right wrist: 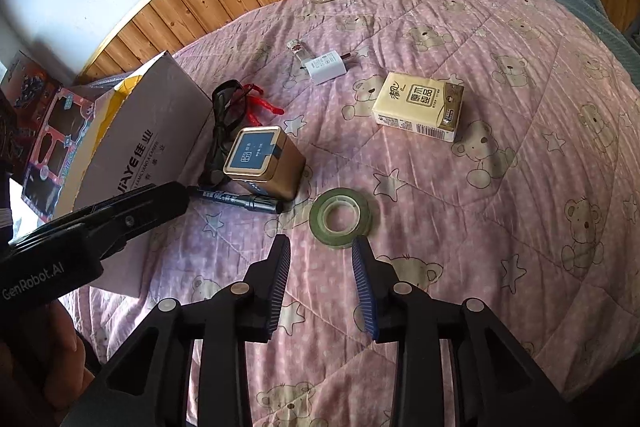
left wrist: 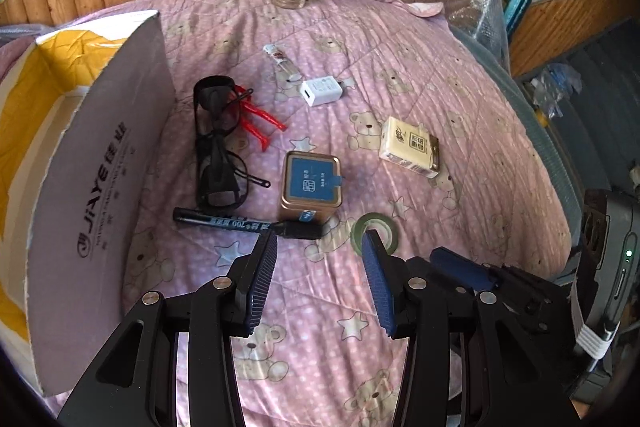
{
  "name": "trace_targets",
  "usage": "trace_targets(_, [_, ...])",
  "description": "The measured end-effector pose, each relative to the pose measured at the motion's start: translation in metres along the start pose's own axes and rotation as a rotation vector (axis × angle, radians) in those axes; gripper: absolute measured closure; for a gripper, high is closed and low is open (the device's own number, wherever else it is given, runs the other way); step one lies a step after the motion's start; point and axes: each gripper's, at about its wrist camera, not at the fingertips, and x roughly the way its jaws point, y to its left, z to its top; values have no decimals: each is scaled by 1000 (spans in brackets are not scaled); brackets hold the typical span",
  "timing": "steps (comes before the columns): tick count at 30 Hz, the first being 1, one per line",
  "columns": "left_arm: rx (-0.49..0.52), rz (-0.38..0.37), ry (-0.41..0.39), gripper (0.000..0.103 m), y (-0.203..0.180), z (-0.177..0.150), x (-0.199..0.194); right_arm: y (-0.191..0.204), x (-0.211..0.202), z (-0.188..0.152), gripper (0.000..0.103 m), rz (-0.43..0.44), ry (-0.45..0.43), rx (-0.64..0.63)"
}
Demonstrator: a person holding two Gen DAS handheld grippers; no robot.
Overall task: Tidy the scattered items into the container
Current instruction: 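Move both tools back toward the remaining items on the bedspread, then grasp the gold blue-lid tin with the left tool while the right tool grasps the green tape roll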
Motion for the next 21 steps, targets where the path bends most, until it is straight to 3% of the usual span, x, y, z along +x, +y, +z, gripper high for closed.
trace_targets(8, [6,37,44,56,-1,19,46,-7,28,13,69,-15,37,-16])
trace_targets(11, [18,52,31,51,-1,25,52,-12,39,16,69,-23,50,-16])
trace_targets(18, [79,76,15,50,-2,32,57,-16,54,16,69,-36,75,-37])
trace_targets(21, [104,56,25,43,-2,35,66,-14,57,16,69,-43,76,-54])
